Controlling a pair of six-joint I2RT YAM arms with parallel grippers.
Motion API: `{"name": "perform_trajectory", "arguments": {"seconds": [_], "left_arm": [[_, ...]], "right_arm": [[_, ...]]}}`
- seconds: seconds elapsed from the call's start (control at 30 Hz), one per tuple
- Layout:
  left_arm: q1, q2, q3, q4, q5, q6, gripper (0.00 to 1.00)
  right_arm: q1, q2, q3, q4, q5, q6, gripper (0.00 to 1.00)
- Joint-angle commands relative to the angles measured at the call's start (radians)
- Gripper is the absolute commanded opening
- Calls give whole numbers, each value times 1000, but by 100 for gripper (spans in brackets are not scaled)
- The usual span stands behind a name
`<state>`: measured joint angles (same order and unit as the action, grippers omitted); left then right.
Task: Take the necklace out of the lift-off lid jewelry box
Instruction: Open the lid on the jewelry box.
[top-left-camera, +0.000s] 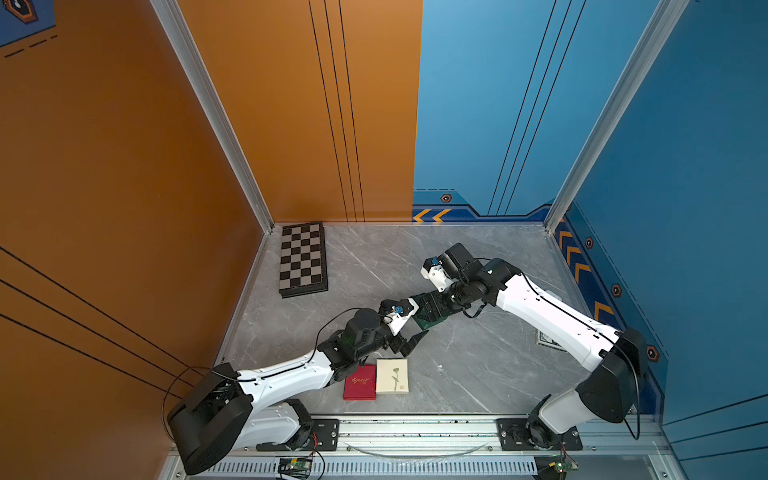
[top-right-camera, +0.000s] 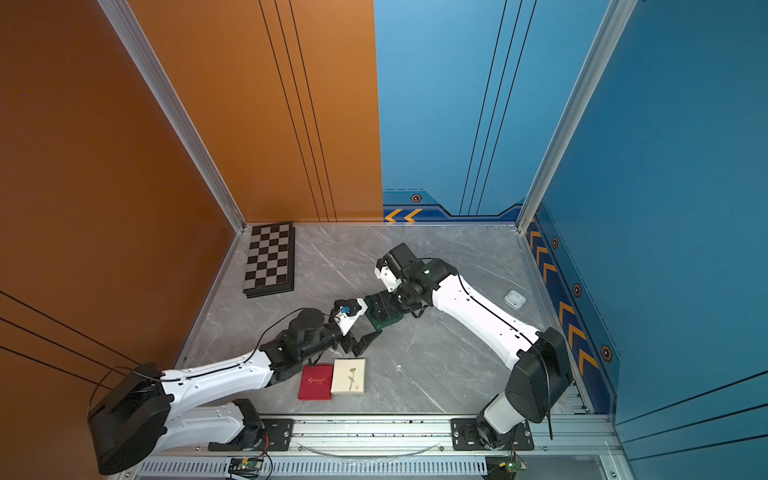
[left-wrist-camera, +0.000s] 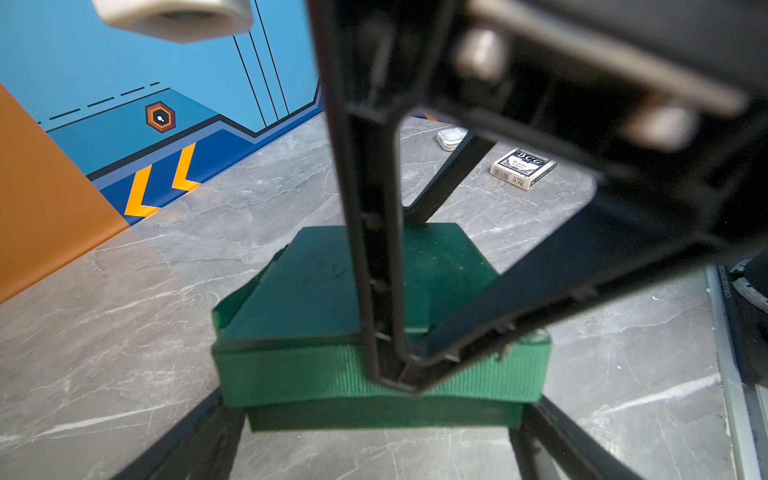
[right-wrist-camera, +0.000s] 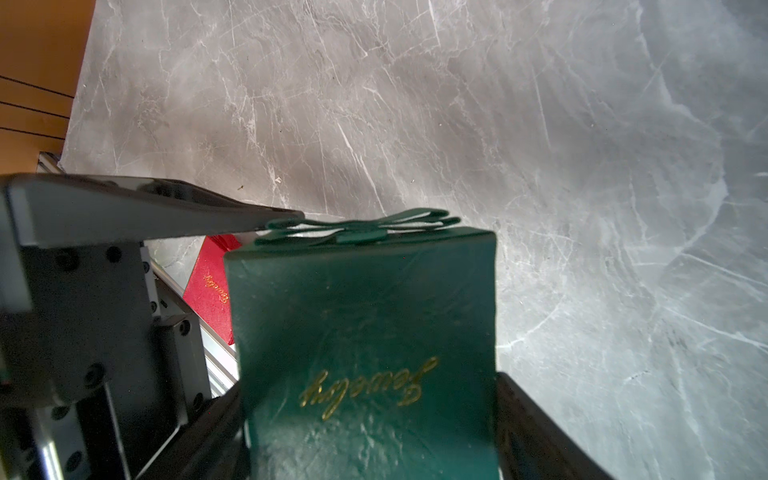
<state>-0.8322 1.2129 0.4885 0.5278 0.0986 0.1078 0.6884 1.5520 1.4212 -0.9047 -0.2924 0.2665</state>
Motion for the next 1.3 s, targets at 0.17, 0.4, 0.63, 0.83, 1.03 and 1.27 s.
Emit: {"name": "perform_trajectory", "arguments": {"seconds": [0.17,0.4,0.63,0.83,1.03,1.27], "left_arm": [[6,-7,22,-5,15,-2,90],[7,5,27,-5,18,-5,68],[13,-6,17,-3,20,-7,58],[20,-16,5,-3,28,-3,56],[26,-24,-1,-4,39,-3,55],[32,-37,-9,-3,45,-3,53]], "right_arm": [[34,-13,-16,19,-19,13,68],[43,-13,-18,21,-37,7,67],[29,-33,-10,21,-76,4,68],[19,-56,5,22,-94,10,69],[-38,-62,20,20,-111,17,69],[-92,-69,33,22,-94,19,69]]}}
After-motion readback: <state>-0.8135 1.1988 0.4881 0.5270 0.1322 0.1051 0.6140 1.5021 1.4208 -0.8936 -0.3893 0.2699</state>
